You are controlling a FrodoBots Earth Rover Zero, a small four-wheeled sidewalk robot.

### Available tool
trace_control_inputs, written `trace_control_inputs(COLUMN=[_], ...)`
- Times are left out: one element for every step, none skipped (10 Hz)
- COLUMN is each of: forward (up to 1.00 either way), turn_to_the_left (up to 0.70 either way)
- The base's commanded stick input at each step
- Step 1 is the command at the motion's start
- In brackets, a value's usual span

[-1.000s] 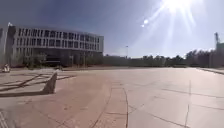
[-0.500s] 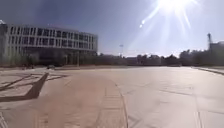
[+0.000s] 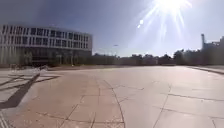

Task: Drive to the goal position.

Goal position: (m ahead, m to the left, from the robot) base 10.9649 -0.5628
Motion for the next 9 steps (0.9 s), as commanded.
trace_control_inputs(forward=[0.70,0.70,0.70,0.70,0.70,0.70,0.70,0.70,0.70], turn_to_the_left=[-0.12,-0.12,-0.12,-0.12,-0.12,-0.12,-0.12,-0.12,-0.12])
